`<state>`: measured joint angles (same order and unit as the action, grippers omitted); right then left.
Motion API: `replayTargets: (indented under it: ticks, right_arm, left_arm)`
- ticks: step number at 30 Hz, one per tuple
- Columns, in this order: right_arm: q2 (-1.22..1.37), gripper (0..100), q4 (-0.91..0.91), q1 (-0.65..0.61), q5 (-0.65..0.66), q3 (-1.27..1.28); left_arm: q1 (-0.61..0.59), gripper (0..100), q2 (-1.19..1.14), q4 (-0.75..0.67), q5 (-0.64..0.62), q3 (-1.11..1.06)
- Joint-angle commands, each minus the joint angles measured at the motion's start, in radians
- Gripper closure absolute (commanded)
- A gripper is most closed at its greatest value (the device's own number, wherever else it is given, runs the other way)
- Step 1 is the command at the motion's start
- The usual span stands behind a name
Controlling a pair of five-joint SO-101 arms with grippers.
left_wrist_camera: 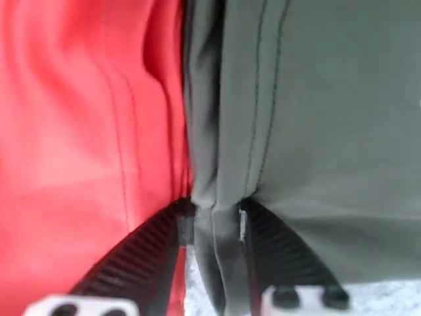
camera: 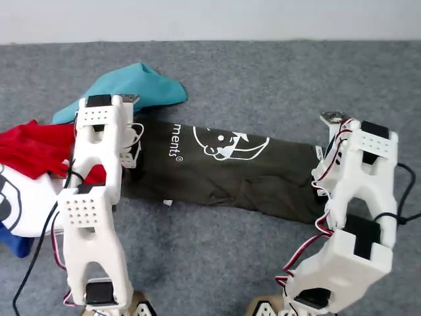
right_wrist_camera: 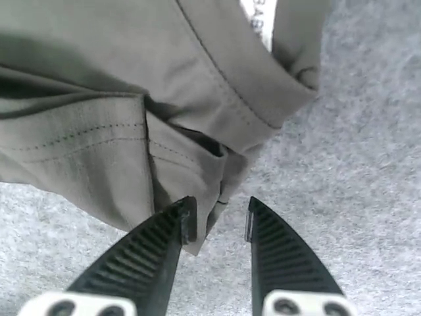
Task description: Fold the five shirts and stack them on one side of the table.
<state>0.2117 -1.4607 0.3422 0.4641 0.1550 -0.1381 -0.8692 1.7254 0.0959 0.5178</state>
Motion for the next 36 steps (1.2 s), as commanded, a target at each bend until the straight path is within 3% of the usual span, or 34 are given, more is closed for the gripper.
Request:
replayTargets:
  ticks: [1,6,10,23,31,36]
  right_arm:
    - [-0.051,86.2,0.001,0.008,0.009,-0.005]
    - [-0.051,86.2,0.001,0.01,0.009,-0.005]
    - [-0.051,86.2,0.001,0.01,0.009,-0.005]
    - [-0.051,86.2,-0.001,0.01,0.009,-0.005]
    - [-0.051,86.2,-0.001,0.01,0.009,-0.005]
    - [-0.053,86.2,-0.005,0.01,0.006,-0.005]
  left_arm:
    - [0.029,87,-0.044,0.014,-0.003,0.028]
    - [0.081,88,-0.06,0.021,-0.003,0.028]
    - [0.126,99,-0.058,0.028,-0.003,0.03]
    - [0.141,99,-0.046,0.029,0.068,0.074]
    - [0.12,99,0.235,0.031,0.071,0.088]
    - [0.203,99,0.408,0.029,0.074,-0.027]
